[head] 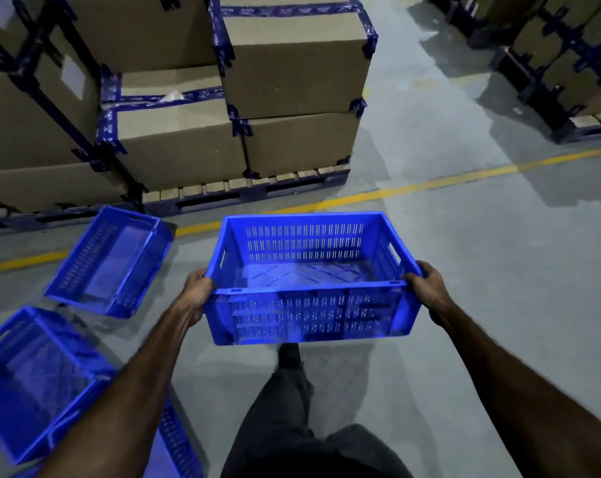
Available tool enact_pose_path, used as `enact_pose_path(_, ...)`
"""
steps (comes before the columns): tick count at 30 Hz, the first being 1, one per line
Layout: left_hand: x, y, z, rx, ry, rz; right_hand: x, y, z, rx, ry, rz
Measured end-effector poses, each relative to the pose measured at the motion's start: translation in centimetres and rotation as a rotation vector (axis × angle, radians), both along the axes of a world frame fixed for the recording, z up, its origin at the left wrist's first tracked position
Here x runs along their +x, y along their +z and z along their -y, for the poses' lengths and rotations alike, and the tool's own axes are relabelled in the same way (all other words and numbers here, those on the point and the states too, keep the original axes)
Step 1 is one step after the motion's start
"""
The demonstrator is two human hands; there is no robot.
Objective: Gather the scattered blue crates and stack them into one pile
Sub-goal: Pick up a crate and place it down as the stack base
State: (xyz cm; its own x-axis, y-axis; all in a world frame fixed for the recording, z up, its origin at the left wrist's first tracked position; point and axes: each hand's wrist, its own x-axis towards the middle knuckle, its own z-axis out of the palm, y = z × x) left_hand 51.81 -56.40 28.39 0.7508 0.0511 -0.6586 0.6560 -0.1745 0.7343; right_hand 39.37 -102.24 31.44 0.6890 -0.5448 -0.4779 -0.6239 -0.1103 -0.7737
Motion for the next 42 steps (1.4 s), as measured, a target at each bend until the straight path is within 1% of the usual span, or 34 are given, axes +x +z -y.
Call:
enact_pose_path(5, 8.6, -1.5, 3.2, 0.013, -0.029, 0.016, 8.1, -0.9, 3.2, -0.022, 0.013, -0.009)
enact_pose_path(8, 13.0, -3.2, 5.1, 0.018, -0.039, 0.026, 12.8, -2.6, 5.2, -0.021, 0.025, -0.01)
enact_pose_path(13, 19.8, -9.3, 8.3, 0.063, -0.024, 0.067, 21.2, -9.1, 9.4, -0.01, 0.076, 0.018)
enact_pose_path(17, 23.7, -16.5, 11.0, 0.059, 0.014, 0.088, 26.8, -17.1, 13.1, 0.006, 0.122, 0.032)
enact_pose_path(23, 26.7, -27.5, 14.7, 0.077, 0.071, 0.125, 32.9, -29.8, 18.5, 0.079, 0.245, 0.063)
enact_pose_path(25, 27.7, -31.2, 15.7, 0.076, 0.078, 0.144, 34.5, -33.8, 20.0, 0.098, 0.245, 0.075)
enact_pose_path(28, 29.5, -37.0, 16.8, 0.036, 0.032, 0.17, 37.1, -40.0, 21.7, 0.121, 0.232, 0.107)
enact_pose_path(31, 30.7, -42.4, 17.4, -0.027, 0.002, 0.178, 39.3, -45.7, 22.8, 0.106, 0.241, 0.147)
enact_pose_path(34, 31.7, -46.5, 17.9, -0.09, -0.007, 0.2, 40.9, -50.4, 23.2, 0.093, 0.237, 0.195)
enact_pose_path(42, 32.4, -57.3, 18.4, -0.114, -0.012, 0.314, 41.8, -61.9, 22.8, 0.058, 0.21, 0.263)
